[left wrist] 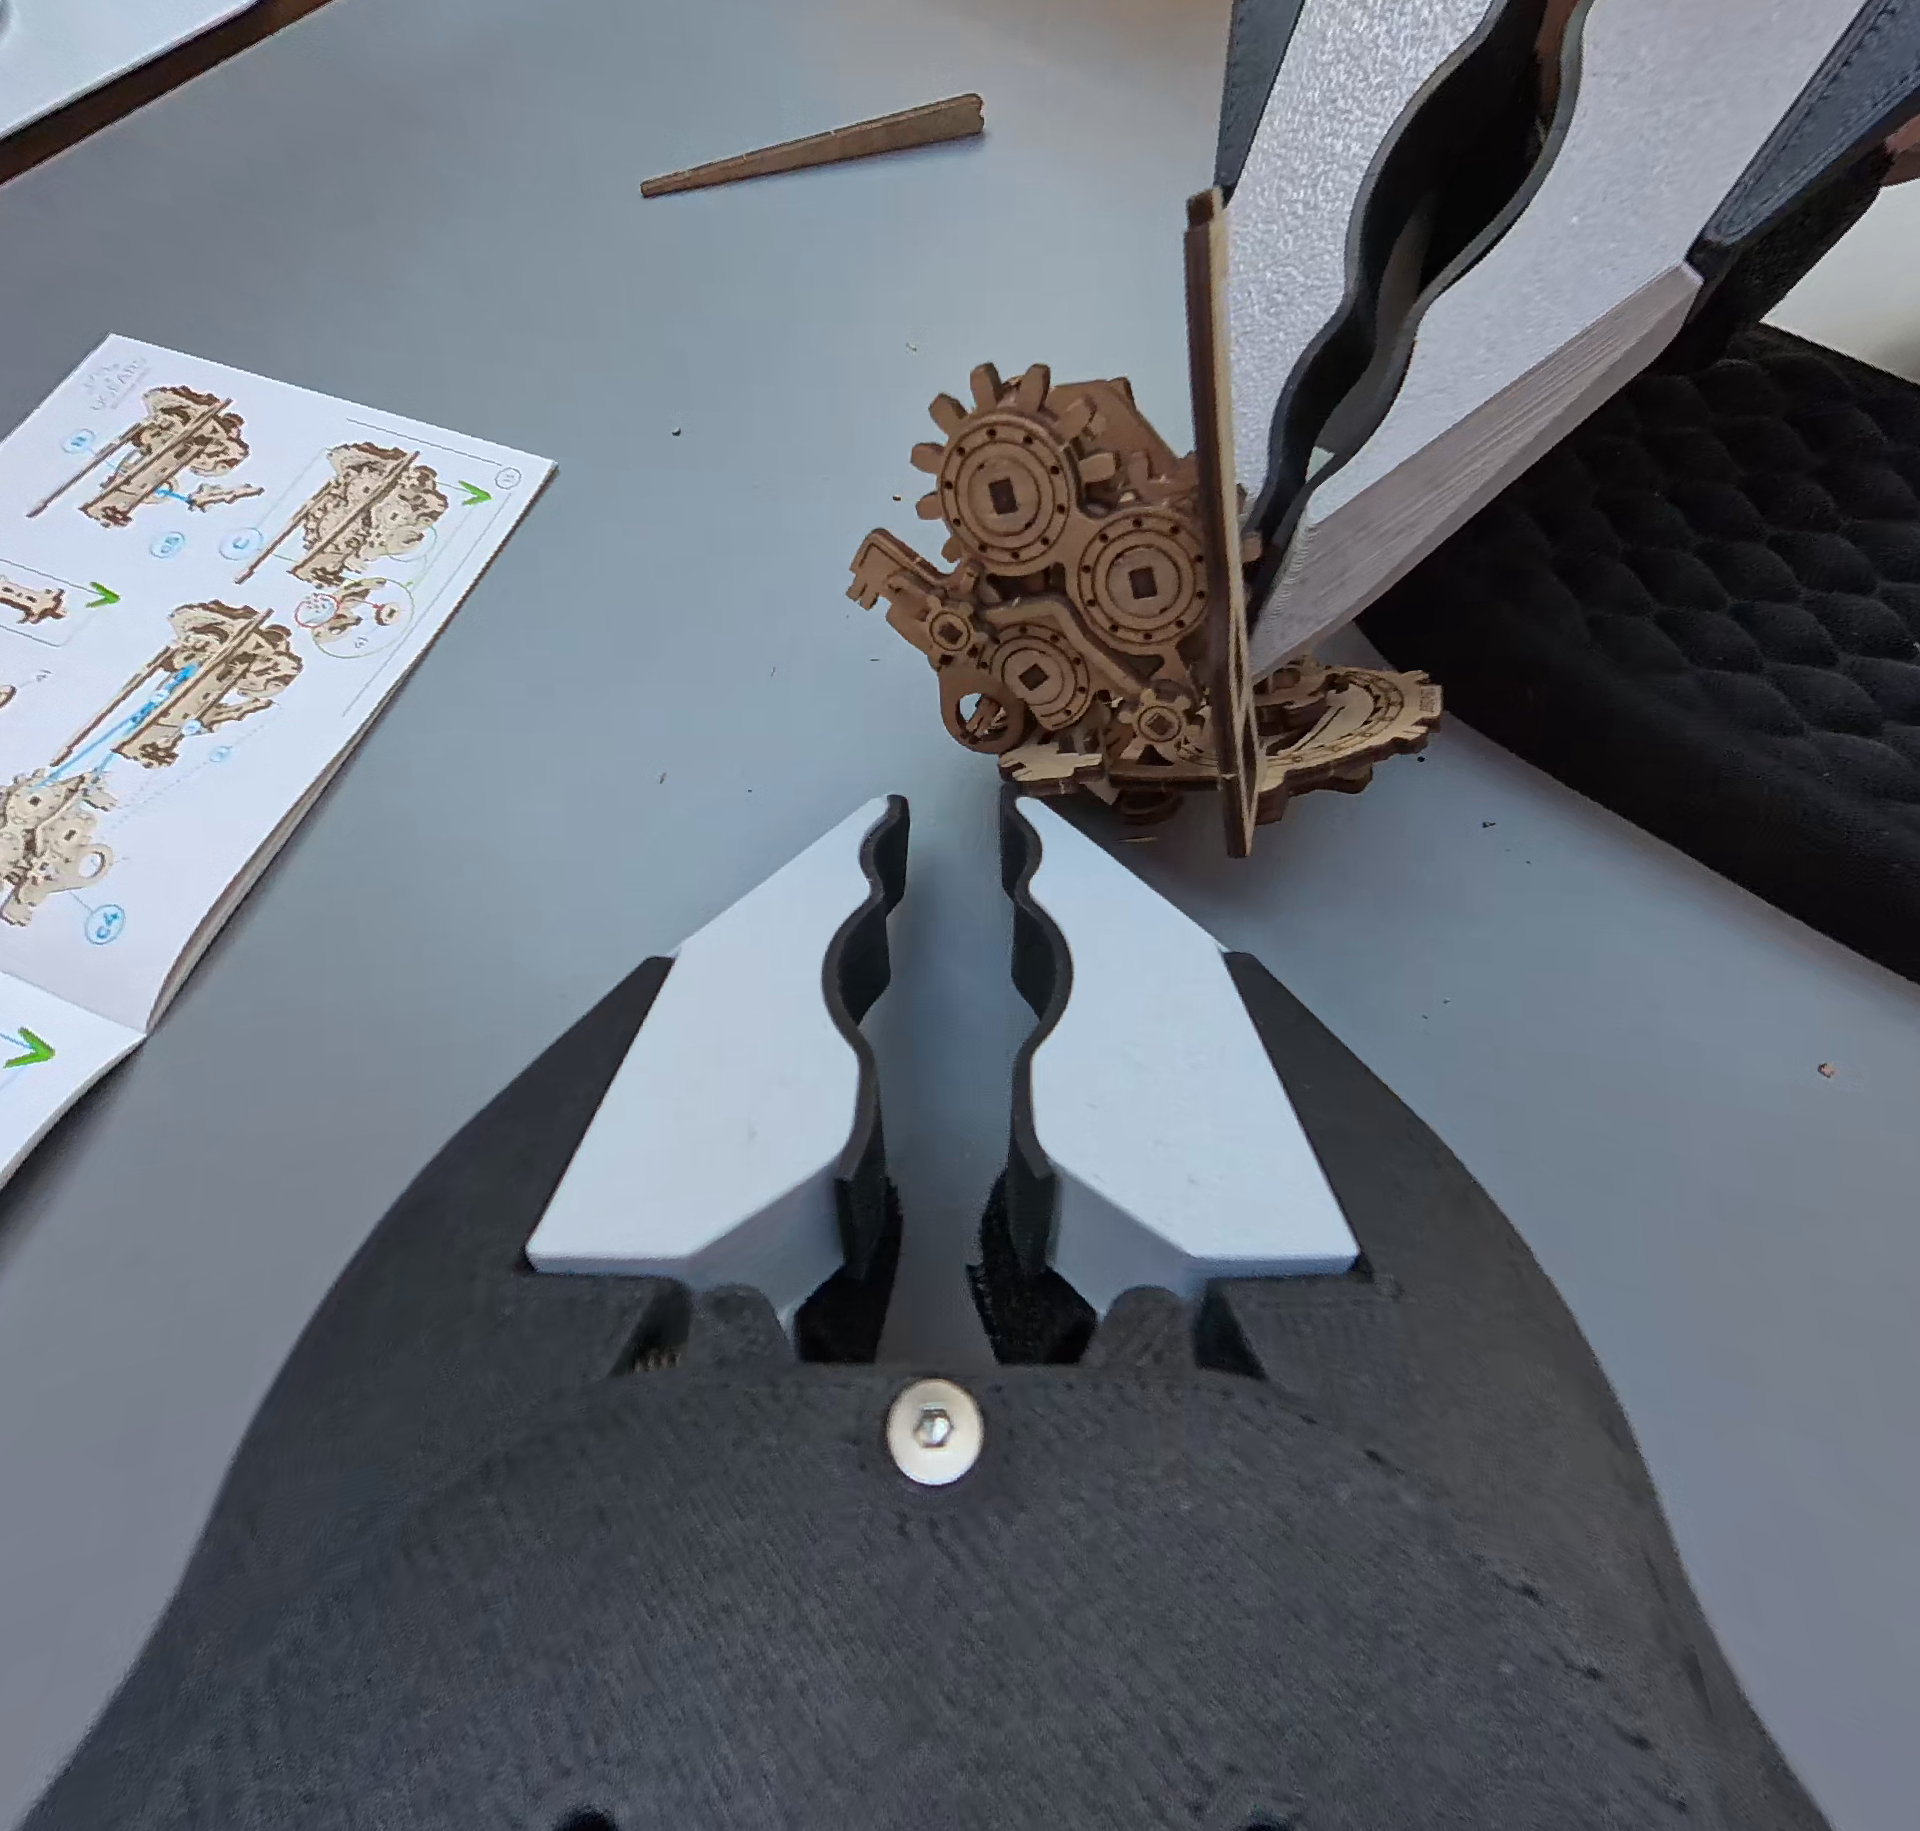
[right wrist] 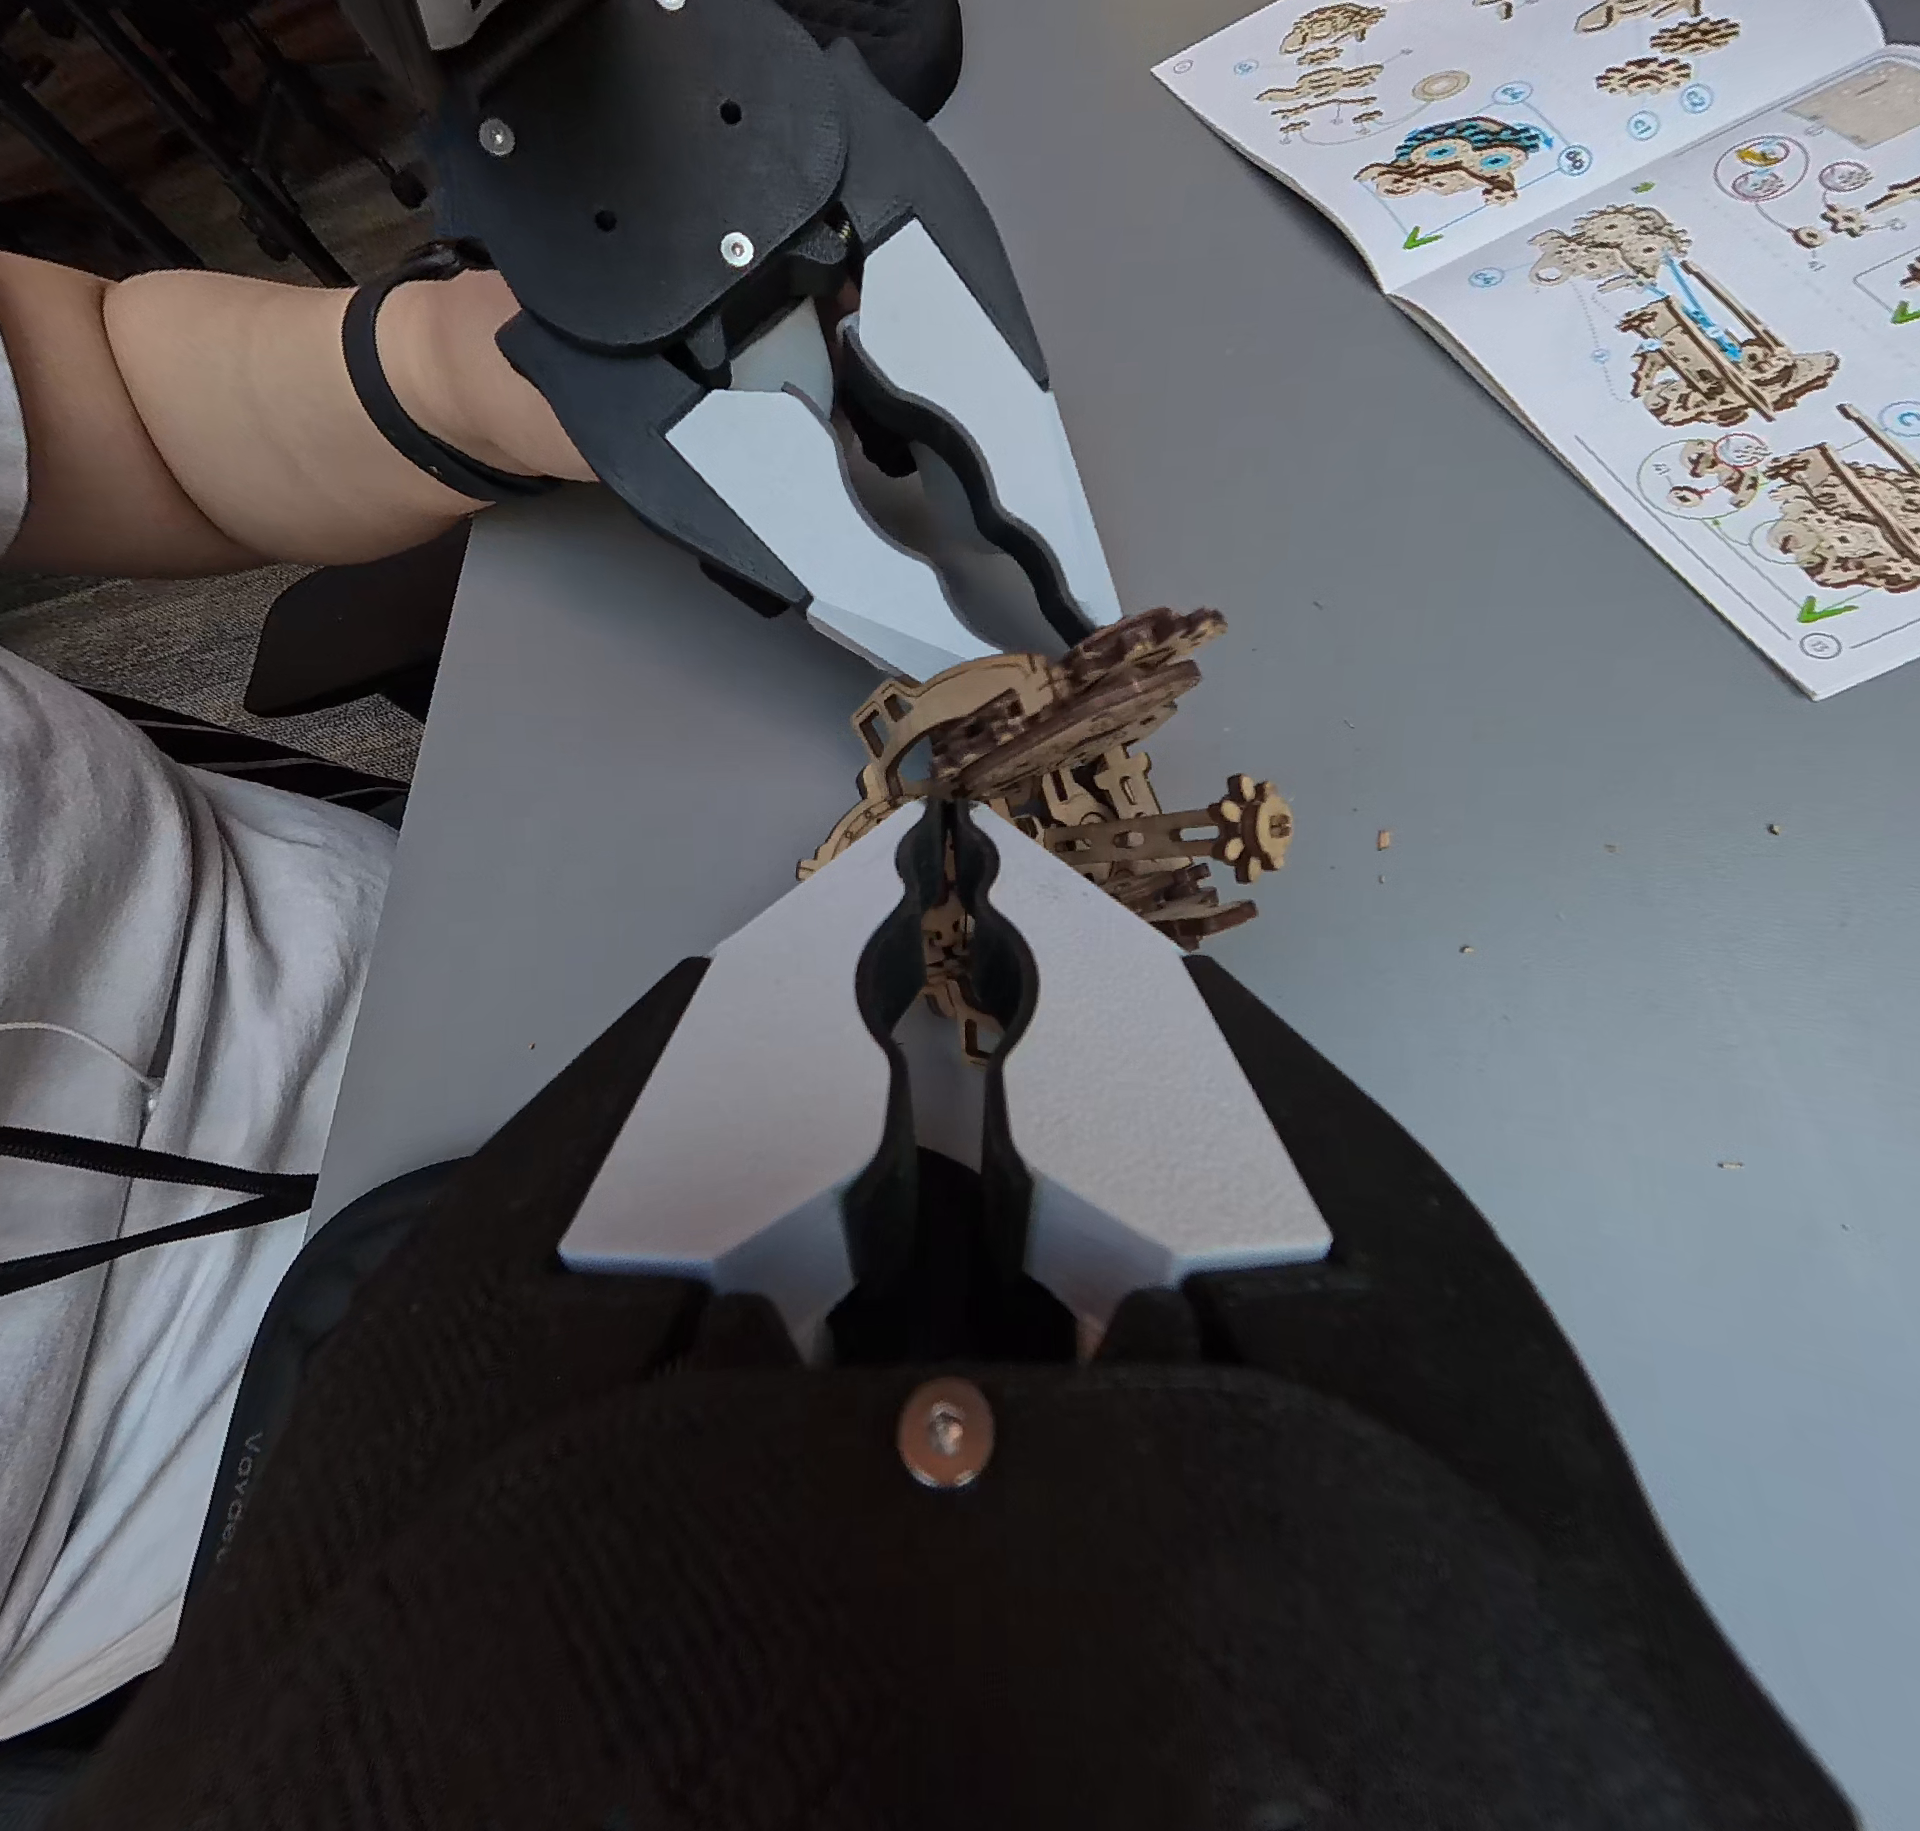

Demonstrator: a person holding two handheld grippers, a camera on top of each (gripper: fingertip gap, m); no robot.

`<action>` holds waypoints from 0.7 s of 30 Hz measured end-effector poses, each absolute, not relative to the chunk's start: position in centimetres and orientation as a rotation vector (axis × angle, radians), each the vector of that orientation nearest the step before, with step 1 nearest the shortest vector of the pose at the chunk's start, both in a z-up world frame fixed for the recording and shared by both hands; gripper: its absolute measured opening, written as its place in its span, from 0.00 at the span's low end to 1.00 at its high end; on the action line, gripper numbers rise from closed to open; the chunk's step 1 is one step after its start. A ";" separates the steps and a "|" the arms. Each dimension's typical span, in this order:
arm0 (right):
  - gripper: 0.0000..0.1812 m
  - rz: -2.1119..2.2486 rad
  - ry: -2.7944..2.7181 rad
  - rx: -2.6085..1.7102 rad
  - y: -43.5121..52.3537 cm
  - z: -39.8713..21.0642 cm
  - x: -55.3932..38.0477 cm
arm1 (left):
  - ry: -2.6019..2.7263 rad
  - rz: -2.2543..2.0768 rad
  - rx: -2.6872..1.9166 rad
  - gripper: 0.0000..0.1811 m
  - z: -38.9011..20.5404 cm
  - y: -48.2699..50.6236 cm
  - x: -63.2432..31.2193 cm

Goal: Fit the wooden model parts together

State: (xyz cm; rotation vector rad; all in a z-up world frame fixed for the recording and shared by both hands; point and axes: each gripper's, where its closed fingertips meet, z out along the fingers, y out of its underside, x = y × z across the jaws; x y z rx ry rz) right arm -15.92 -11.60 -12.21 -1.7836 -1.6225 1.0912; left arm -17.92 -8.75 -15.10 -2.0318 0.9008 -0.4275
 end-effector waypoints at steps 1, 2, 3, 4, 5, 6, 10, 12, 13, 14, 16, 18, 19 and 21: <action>0.00 1.093 -1.624 -1.786 -11.6 -12.3 -15.9 | 0.895 -0.435 -2.031 0.09 -15.0 -8.8 -18.0; 0.00 1.092 -1.627 -1.788 -11.7 -12.3 -15.9 | 0.888 -0.444 -2.031 0.10 -15.0 -8.9 -18.1; 0.00 1.089 -1.631 -1.789 -11.7 -12.4 -15.9 | 0.879 -0.450 -2.032 0.10 -14.9 -8.9 -18.3; 0.00 1.084 -1.635 -1.788 -11.7 -12.4 -15.9 | 0.870 -0.457 -2.035 0.11 -14.9 -8.9 -18.5; 0.00 1.076 -1.638 -1.788 -11.7 -12.5 -15.9 | 0.861 -0.465 -2.038 0.12 -14.9 -9.0 -18.7; 0.00 1.068 -1.642 -1.788 -11.6 -12.6 -15.9 | 0.850 -0.470 -2.041 0.12 -14.8 -9.1 -19.0; 0.00 1.061 -1.650 -1.790 -11.7 -12.7 -15.8 | 0.804 -0.535 -2.018 0.15 -14.0 -9.7 -19.6; 0.00 1.058 -1.653 -1.794 -11.7 -12.7 -15.8 | 0.775 -0.590 -1.994 0.17 -13.3 -10.3 -19.4; 0.00 1.056 -1.654 -1.796 -11.6 -12.8 -15.8 | 0.760 -0.612 -1.981 0.18 -13.0 -10.5 -19.3; 0.00 1.054 -1.654 -1.795 -11.6 -12.8 -15.7 | 0.748 -0.632 -1.965 0.20 -12.6 -10.8 -19.1; 0.00 1.053 -1.652 -1.792 -11.5 -12.7 -15.8 | 0.738 -0.671 -1.929 0.21 -11.9 -11.1 -18.5; 0.00 1.048 -1.649 -1.785 -11.5 -12.6 -15.8 | 0.751 -0.684 -1.912 0.22 -11.5 -11.2 -17.9; 0.00 1.048 -1.650 -1.783 -11.5 -12.6 -15.8 | 0.764 -0.680 -1.906 0.22 -11.4 -11.2 -17.7; 0.00 1.045 -1.646 -1.782 -11.5 -12.5 -15.8 | 0.791 -0.669 -1.885 0.23 -11.1 -11.1 -17.4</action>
